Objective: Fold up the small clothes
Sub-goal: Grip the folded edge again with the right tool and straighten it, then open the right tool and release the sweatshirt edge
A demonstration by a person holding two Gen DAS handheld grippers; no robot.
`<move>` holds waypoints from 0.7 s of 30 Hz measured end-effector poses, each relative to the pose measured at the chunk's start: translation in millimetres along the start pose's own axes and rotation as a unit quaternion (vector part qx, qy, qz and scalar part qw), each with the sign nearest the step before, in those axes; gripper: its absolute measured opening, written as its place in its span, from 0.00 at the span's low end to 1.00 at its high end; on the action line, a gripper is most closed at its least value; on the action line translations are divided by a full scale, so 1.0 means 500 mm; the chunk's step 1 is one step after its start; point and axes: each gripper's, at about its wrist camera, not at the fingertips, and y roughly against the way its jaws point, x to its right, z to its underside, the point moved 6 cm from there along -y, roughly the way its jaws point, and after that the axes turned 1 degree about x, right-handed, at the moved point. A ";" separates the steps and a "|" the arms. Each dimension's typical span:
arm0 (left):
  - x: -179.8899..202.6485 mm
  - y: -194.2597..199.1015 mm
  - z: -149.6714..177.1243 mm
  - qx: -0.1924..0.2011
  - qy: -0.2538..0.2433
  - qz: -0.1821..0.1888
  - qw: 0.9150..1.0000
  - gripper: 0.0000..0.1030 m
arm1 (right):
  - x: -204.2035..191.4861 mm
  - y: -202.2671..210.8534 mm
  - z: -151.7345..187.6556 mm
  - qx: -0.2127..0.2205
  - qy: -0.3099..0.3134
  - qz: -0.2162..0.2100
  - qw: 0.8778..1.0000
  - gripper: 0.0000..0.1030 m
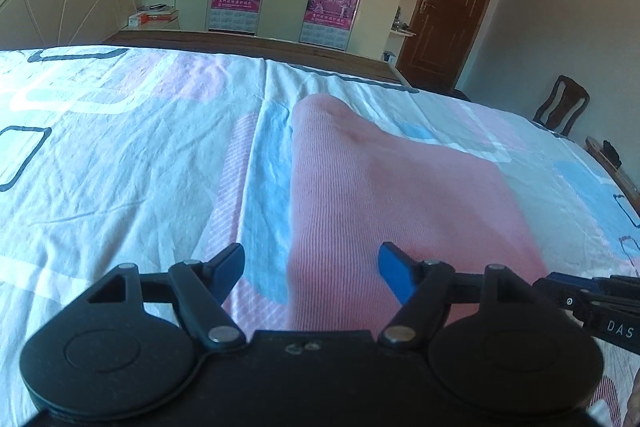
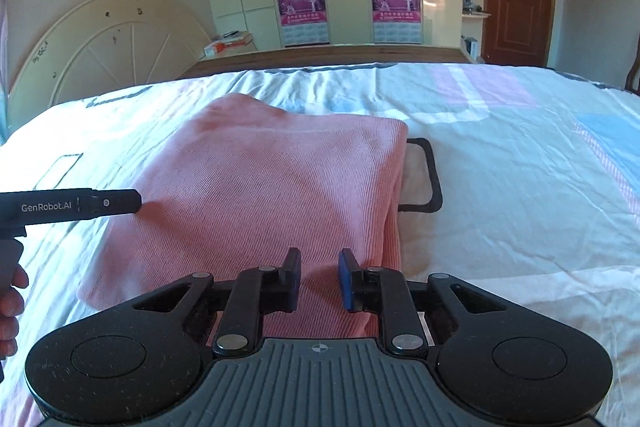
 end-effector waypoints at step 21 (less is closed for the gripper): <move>0.035 -0.033 0.079 -0.063 -0.045 -0.016 0.997 0.80 | 0.066 0.002 0.087 -0.039 -0.048 0.032 0.998 0.34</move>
